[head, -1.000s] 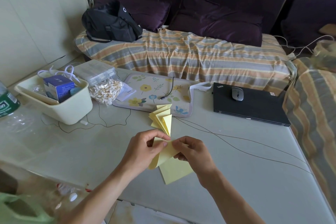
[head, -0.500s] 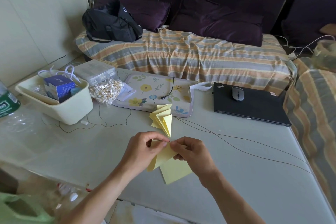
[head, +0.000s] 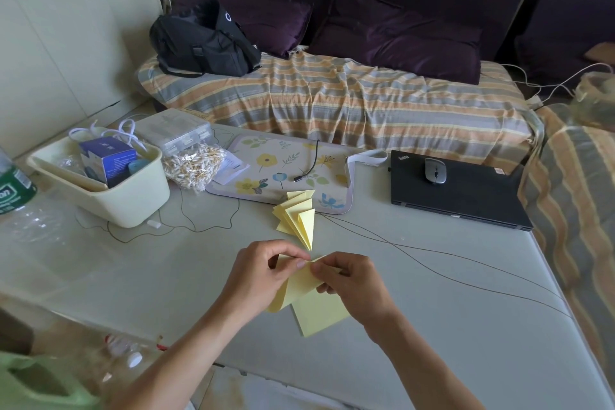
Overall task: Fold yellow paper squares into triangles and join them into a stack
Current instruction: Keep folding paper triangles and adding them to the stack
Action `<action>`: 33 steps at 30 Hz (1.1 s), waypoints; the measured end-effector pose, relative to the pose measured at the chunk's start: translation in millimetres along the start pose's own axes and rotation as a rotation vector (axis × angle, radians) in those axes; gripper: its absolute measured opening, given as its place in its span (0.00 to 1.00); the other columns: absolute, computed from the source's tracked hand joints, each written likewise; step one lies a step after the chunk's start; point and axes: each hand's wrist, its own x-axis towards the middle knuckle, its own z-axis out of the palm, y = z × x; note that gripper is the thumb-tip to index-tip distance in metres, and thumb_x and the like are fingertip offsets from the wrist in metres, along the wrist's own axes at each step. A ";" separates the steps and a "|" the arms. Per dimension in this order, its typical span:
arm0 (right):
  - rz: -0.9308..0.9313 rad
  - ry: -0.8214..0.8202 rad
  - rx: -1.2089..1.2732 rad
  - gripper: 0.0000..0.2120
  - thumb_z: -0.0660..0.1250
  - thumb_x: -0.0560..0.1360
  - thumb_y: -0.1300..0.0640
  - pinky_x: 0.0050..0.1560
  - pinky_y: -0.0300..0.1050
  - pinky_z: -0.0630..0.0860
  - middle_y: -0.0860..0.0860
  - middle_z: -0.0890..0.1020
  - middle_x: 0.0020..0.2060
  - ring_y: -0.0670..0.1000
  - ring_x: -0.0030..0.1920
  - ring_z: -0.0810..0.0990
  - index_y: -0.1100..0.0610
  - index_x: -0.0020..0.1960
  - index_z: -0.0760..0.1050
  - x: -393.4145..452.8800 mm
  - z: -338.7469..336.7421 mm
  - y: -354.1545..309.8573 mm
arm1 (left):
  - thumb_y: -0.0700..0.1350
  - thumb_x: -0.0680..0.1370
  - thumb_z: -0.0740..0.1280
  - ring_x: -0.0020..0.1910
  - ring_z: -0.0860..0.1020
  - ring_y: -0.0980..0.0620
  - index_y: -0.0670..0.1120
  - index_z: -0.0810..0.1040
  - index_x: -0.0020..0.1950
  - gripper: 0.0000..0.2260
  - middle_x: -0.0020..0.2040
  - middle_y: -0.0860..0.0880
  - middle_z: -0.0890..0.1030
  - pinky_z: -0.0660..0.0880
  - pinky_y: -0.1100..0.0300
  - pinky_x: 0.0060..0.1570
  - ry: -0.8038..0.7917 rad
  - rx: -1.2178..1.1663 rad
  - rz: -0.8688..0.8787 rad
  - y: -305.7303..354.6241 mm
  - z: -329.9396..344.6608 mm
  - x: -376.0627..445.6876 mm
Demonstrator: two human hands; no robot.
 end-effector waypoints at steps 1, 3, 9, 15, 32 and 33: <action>0.000 -0.001 0.002 0.07 0.71 0.78 0.55 0.40 0.41 0.73 0.52 0.83 0.32 0.46 0.34 0.77 0.54 0.43 0.85 0.1 0.0 0.0 | 0.50 0.77 0.74 0.29 0.66 0.57 0.58 0.87 0.44 0.04 0.26 0.57 0.73 0.62 0.65 0.30 0.000 0.002 -0.001 -0.6 0.0 0.1; 0.002 0.000 0.002 0.06 0.71 0.78 0.55 0.40 0.41 0.73 0.51 0.83 0.32 0.46 0.34 0.77 0.54 0.43 0.85 0.0 0.1 0.4 | 0.50 0.77 0.74 0.29 0.67 0.57 0.59 0.87 0.44 0.04 0.27 0.56 0.75 0.63 0.65 0.31 -0.011 0.005 -0.002 -1.4 -0.1 0.3; 0.014 0.010 0.017 0.05 0.72 0.77 0.56 0.40 0.40 0.74 0.51 0.82 0.32 0.45 0.34 0.78 0.55 0.43 0.85 0.4 0.5 0.0 | 0.47 0.77 0.75 0.31 0.73 0.59 0.57 0.87 0.44 0.04 0.34 0.58 0.82 0.67 0.67 0.33 -0.031 0.004 -0.014 0.8 -0.7 0.0; 0.054 0.054 0.128 0.04 0.71 0.78 0.59 0.41 0.39 0.75 0.52 0.83 0.33 0.47 0.35 0.80 0.59 0.46 0.84 2.5 -2.4 2.1 | 0.46 0.77 0.74 0.35 0.77 0.62 0.57 0.86 0.43 0.06 0.38 0.59 0.84 0.68 0.71 0.34 0.013 -0.008 -0.074 -0.6 -1.8 1.0; 0.082 0.039 0.242 0.04 0.71 0.78 0.60 0.46 0.44 0.77 0.54 0.83 0.36 0.50 0.38 0.81 0.61 0.47 0.83 2.7 -4.1 2.5 | 0.47 0.76 0.75 0.41 0.82 0.59 0.53 0.86 0.43 0.03 0.40 0.55 0.86 0.74 0.68 0.40 -0.033 -0.022 -0.158 -1.3 1.5 0.6; 0.086 0.044 0.250 0.04 0.71 0.78 0.60 0.46 0.44 0.77 0.54 0.83 0.36 0.50 0.38 0.81 0.61 0.47 0.83 2.8 -4.3 2.7 | 0.47 0.76 0.75 0.41 0.82 0.60 0.53 0.86 0.43 0.03 0.40 0.55 0.86 0.74 0.68 0.40 -0.033 -0.026 -0.164 -1.1 1.5 0.6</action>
